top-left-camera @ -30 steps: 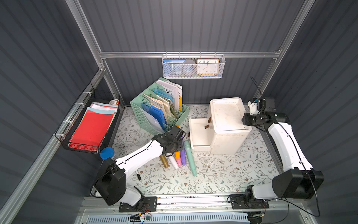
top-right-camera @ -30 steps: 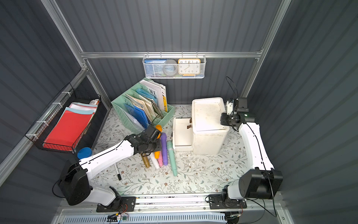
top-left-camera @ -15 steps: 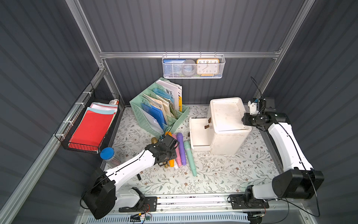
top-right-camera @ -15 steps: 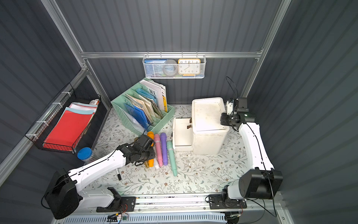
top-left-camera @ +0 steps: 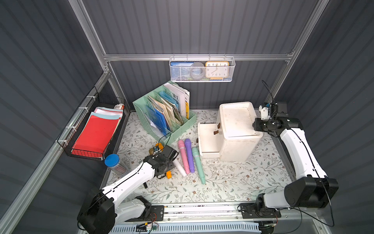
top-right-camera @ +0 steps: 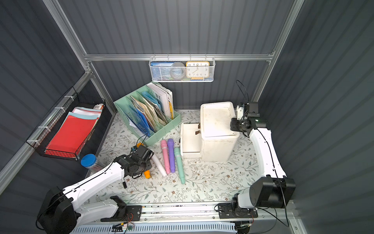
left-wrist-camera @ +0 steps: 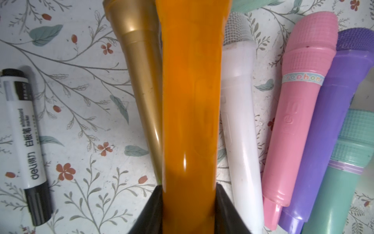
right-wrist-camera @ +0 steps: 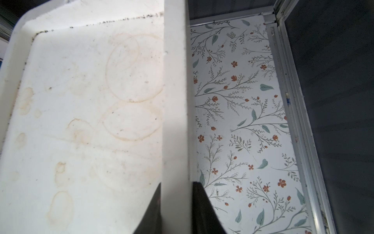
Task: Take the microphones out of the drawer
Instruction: Place the microphone at the center of the board.
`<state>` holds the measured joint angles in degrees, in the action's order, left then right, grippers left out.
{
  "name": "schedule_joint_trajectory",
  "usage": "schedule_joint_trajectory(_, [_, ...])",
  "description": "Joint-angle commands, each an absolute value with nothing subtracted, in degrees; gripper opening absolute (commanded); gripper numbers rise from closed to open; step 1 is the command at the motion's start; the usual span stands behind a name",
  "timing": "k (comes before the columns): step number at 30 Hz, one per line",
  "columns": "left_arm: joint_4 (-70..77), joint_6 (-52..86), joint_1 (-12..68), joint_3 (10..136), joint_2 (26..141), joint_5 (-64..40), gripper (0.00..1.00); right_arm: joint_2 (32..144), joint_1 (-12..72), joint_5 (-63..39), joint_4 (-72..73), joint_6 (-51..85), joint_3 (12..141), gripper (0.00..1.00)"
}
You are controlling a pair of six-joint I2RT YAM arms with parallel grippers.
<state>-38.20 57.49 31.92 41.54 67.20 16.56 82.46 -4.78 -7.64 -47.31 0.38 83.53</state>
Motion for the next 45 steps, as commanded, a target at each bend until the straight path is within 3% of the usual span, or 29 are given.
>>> schedule_joint_trajectory(1, [-40.08,60.10,31.60,40.32,65.89,19.41,0.00,87.10,-3.86,-17.71,-55.75,7.45,77.89,0.06])
schedule_joint_trajectory(10, [-37.13,58.50,30.94,37.81,66.70,20.33,0.00,87.08,-3.78,-17.89,-55.56,7.54,77.71,0.07])
schedule_joint_trajectory(23, [-29.81,57.13,30.82,39.87,78.49,18.20,0.00,86.77,-3.78,-17.66,-55.77,7.46,77.71,0.07])
schedule_joint_trajectory(32, [-29.22,58.25,30.84,42.98,83.12,17.09,0.06,86.77,-3.78,-17.23,-55.84,7.45,78.02,0.07])
schedule_joint_trajectory(45, [-34.79,59.01,30.85,46.75,75.84,20.91,0.05,87.10,-3.78,-17.23,-55.73,7.37,77.88,0.07])
